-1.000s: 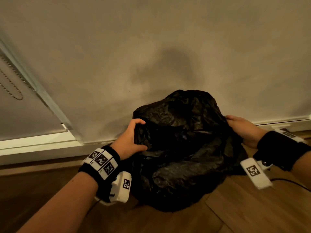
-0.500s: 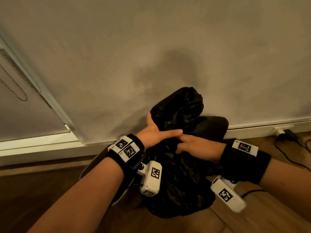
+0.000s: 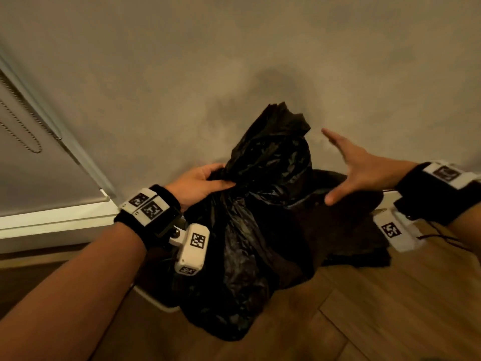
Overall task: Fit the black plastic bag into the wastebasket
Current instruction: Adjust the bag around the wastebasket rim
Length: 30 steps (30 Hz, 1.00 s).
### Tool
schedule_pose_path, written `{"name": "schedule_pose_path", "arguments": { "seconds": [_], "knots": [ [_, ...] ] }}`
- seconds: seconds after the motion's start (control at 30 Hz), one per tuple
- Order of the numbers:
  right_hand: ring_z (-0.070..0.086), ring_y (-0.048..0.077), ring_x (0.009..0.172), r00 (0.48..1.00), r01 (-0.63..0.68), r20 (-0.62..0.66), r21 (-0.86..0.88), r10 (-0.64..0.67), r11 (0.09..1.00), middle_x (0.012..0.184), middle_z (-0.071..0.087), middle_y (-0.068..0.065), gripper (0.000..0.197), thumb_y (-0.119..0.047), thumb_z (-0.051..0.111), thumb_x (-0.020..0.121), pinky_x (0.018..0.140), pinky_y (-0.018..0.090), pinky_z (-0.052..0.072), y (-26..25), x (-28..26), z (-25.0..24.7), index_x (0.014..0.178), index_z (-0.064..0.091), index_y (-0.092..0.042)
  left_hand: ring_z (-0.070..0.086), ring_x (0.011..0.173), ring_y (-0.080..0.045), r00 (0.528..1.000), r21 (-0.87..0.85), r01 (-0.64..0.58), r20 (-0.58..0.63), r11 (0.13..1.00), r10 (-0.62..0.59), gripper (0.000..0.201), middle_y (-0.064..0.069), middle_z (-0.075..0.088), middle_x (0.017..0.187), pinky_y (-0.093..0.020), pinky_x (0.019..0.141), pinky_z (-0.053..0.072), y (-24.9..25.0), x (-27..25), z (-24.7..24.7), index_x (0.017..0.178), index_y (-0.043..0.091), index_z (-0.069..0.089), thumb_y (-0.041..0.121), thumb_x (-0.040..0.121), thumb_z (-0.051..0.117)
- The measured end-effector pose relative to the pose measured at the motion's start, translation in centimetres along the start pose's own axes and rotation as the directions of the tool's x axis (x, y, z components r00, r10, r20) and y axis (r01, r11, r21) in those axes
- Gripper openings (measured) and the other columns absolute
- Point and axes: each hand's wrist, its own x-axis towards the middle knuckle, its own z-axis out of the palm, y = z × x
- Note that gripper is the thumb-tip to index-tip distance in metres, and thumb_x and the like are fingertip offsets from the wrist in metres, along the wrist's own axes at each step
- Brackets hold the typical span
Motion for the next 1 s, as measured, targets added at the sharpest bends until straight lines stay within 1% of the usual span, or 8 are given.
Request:
{"name": "schedule_pose_path", "arguments": {
  "seconds": [0.07,0.1,0.2,0.27,0.47,0.6,0.73,1.0],
  "knots": [
    [0.005,0.017,0.148,0.978,-0.074,0.172,-0.236,0.117,0.969,0.159,0.014,-0.011,0.143,-0.076,0.078,0.038,0.117,0.052,-0.01,1.0,1.1,2.1,0.147,-0.009,-0.045,0.07,0.08,-0.007,0.999,-0.015,-0.047,-0.02,0.999,0.047,0.032,0.008,0.075,0.089,-0.02,0.073,0.056,1.1,0.0,-0.4,0.108,0.02,0.061,-0.004,0.09,0.05],
    [0.016,0.018,0.146,0.963,-0.071,0.23,-0.292,0.142,0.954,0.155,0.029,-0.009,0.134,-0.073,0.079,0.044,0.118,0.048,-0.005,1.2,1.5,3.3,0.15,0.005,-0.039,0.07,0.079,-0.006,0.997,-0.036,-0.068,-0.043,0.997,0.067,0.034,0.009,0.075,0.088,-0.02,0.072,0.057,1.6,0.0,-0.6,0.107,0.02,0.061,-0.006,0.09,0.048],
    [0.061,0.024,0.11,0.97,-0.09,0.189,-0.3,0.151,0.95,0.115,0.068,0.005,0.043,-0.036,0.077,0.075,0.091,0.03,0.042,1.0,2.4,4.6,0.113,0.065,-0.021,0.071,0.079,-0.008,0.989,-0.054,-0.109,-0.11,0.993,0.102,0.036,0.007,0.075,0.088,-0.023,0.072,0.058,2.9,-0.8,-2.1,0.11,0.017,0.06,-0.009,0.09,0.045],
    [0.066,0.022,0.084,0.98,-0.142,0.1,-0.269,0.174,0.953,0.093,0.072,0.006,0.008,-0.035,0.071,0.08,0.075,0.032,0.045,0.6,2.9,3.3,0.079,0.069,-0.028,0.071,0.079,-0.008,0.975,-0.014,-0.127,-0.187,0.992,0.122,0.035,0.007,0.075,0.088,-0.023,0.071,0.058,3.7,-1.6,-3.8,0.112,0.016,0.06,-0.008,0.09,0.047],
    [0.07,0.012,0.073,0.996,-0.085,0.045,0.321,0.074,0.943,0.091,0.072,0.0,0.007,-0.021,0.063,0.089,0.068,0.024,0.049,-4.9,4.3,-1.8,0.09,0.07,-0.022,0.071,0.076,-0.003,0.879,0.027,-0.249,-0.413,0.968,0.238,0.033,0.009,0.076,0.082,-0.018,0.07,0.057,8.9,-5.9,-8.5,0.09,0.023,0.073,-0.001,0.086,0.052],
    [0.066,0.035,0.103,0.998,-0.03,0.058,0.542,-0.003,0.84,0.112,0.069,0.016,0.031,-0.024,0.062,0.089,0.096,0.045,0.05,-11.7,6.2,-2.1,0.116,0.066,-0.008,0.071,0.082,-0.004,0.774,0.051,-0.304,-0.57,0.951,0.278,0.034,0.008,0.075,0.084,-0.02,0.078,0.056,11.8,-10.3,-11.8,0.099,0.02,0.07,-0.004,0.092,0.047],
    [0.067,0.035,0.102,0.992,-0.012,0.114,0.541,-0.06,0.841,0.109,0.071,0.014,0.026,-0.027,0.061,0.091,0.096,0.045,0.05,-17.4,7.6,-0.8,0.112,0.069,-0.014,0.07,0.089,-0.007,0.724,0.051,-0.278,-0.646,0.959,0.244,0.028,0.006,0.075,0.092,-0.023,0.083,0.056,10.6,-14.8,-15.1,0.108,0.019,0.063,0.001,0.094,0.047],
    [0.059,0.026,0.062,0.974,-0.12,0.22,0.318,0.05,0.94,0.074,0.064,0.009,0.024,-0.02,0.05,0.097,0.056,0.029,0.046,-22.1,9.4,7.3,0.077,0.061,-0.013,0.071,0.089,-0.014,0.694,-0.172,-0.071,-0.716,0.982,-0.076,0.034,-0.004,0.069,0.11,-0.027,0.074,0.059,-1.2,-18.9,-17.4,0.127,0.01,0.056,0.01,0.093,0.054]
  ]
}}
